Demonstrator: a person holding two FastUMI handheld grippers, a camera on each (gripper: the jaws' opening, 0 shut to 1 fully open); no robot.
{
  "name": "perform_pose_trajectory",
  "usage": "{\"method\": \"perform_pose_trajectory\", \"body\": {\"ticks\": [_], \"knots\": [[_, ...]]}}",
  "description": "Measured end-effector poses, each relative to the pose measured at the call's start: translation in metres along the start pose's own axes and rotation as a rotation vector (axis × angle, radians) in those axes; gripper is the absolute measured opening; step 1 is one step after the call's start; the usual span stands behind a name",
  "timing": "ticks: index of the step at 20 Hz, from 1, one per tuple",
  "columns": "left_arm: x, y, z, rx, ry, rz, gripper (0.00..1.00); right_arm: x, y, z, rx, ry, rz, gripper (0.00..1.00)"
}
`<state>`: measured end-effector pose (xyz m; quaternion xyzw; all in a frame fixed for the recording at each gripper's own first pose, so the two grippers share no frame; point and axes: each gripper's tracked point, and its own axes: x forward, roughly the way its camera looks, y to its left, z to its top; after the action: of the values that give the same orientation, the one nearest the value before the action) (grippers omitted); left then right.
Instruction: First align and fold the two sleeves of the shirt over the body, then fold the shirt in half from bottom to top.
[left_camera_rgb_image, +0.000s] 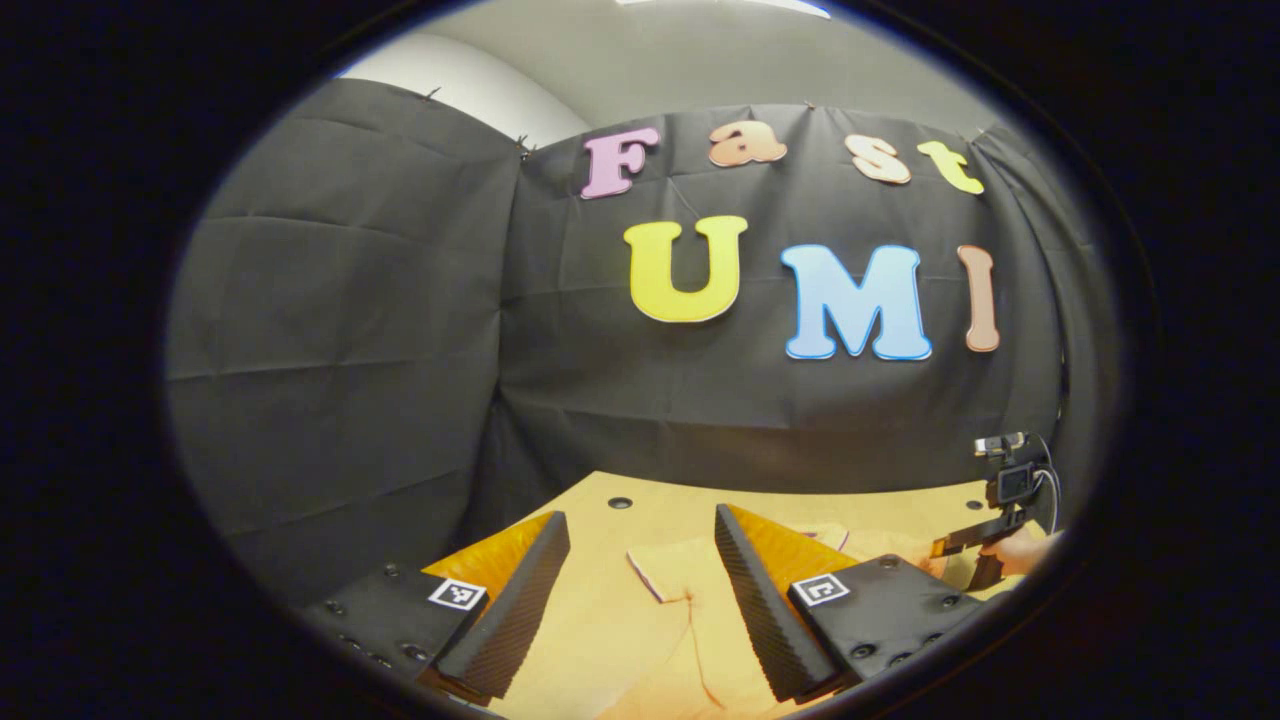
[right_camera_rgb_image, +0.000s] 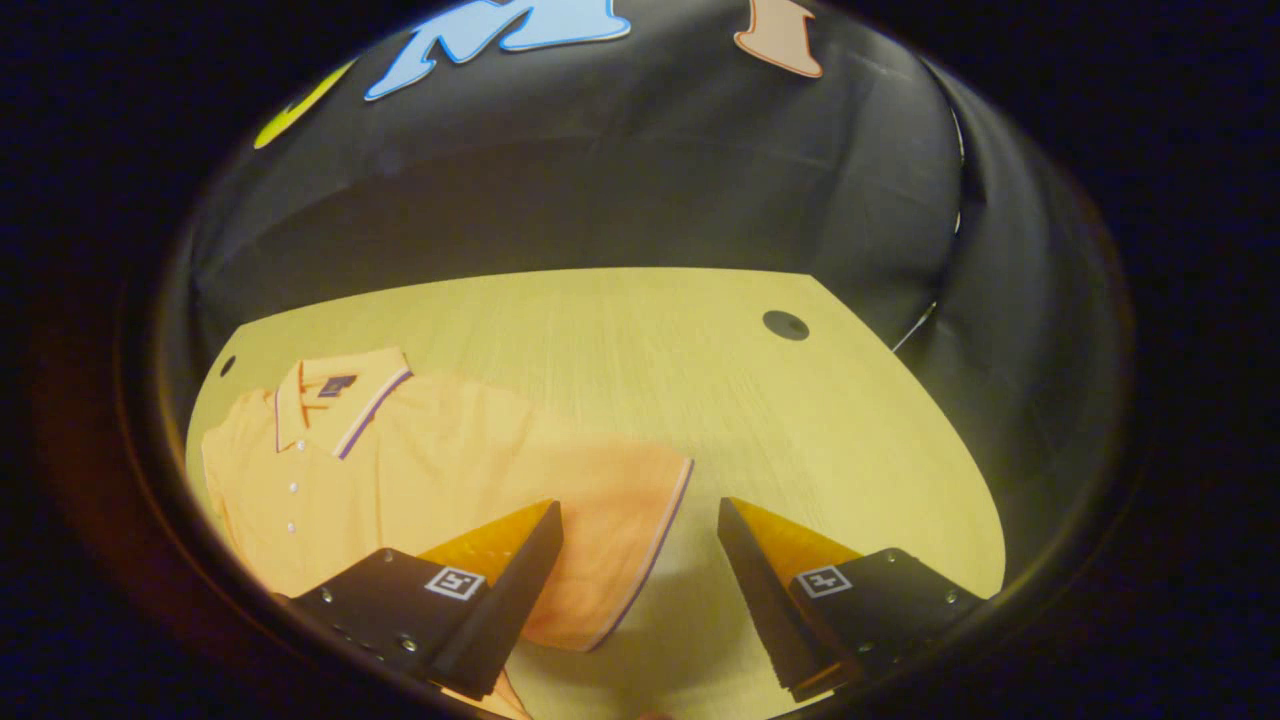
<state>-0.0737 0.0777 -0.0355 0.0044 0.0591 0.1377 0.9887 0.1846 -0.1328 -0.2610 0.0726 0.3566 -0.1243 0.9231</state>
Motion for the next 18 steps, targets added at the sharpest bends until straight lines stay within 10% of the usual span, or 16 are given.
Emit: {"method": "perform_pose_trajectory", "body": {"ticks": [7, 11, 13, 14, 18], "knots": [[-0.001, 0.011, -0.007, -0.008, 0.002, 0.041, 0.94, 0.014, 0.008, -0.004, 0.1, 0.058, 0.031, 0.92], [0.006, 0.001, -0.009, -0.009, 0.002, 0.023, 0.94, 0.016, 0.011, -0.005, 0.093, 0.052, 0.046, 0.53], [0.007, -0.002, -0.009, -0.008, 0.001, 0.017, 0.94, 0.015, 0.012, -0.005, 0.107, 0.059, 0.059, 0.52], [0.006, -0.002, -0.01, -0.008, 0.001, 0.017, 0.94, 0.015, 0.012, -0.002, 0.113, 0.057, 0.06, 0.25], [0.007, -0.002, -0.012, -0.013, 0.003, 0.019, 0.94, 0.016, 0.016, -0.002, 0.111, 0.055, 0.081, 0.04]]}}
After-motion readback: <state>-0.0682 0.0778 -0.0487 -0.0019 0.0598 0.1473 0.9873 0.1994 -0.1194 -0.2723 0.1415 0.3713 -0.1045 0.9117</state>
